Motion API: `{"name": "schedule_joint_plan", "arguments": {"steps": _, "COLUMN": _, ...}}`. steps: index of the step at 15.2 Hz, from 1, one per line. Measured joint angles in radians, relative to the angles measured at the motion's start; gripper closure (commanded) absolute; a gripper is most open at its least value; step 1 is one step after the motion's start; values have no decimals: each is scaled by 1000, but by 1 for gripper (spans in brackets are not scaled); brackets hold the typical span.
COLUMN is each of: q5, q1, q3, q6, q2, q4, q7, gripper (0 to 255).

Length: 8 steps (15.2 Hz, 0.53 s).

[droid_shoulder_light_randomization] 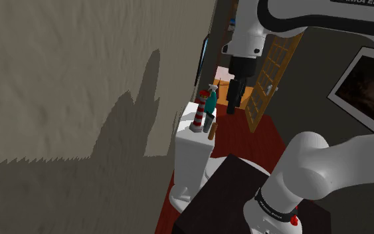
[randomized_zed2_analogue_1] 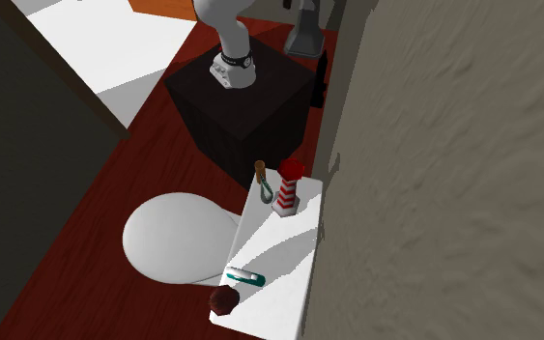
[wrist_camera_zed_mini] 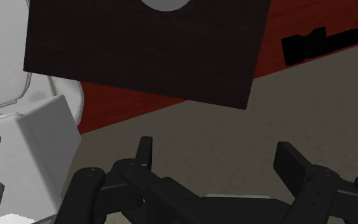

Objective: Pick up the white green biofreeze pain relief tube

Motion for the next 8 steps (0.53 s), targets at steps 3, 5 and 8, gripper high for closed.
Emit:
{"name": "schedule_joint_plan", "arguments": {"steps": 3, "q5": -13, "q1": -12, "q3": -14, "q6": 28, "q2": 29, "q4": -6, "q7": -7, "gripper": 0}}
{"name": "schedule_joint_plan", "arguments": {"steps": 5, "q5": -29, "q1": -29, "q3": -31, "q6": 66, "q2": 79, "q4": -3, "q7": -14, "gripper": 0}}
{"name": "schedule_joint_plan", "arguments": {"steps": 8, "q5": -53, "q1": -54, "q3": -59, "q6": 140, "q2": 172, "q4": 2, "q7": -25, "gripper": 0}}
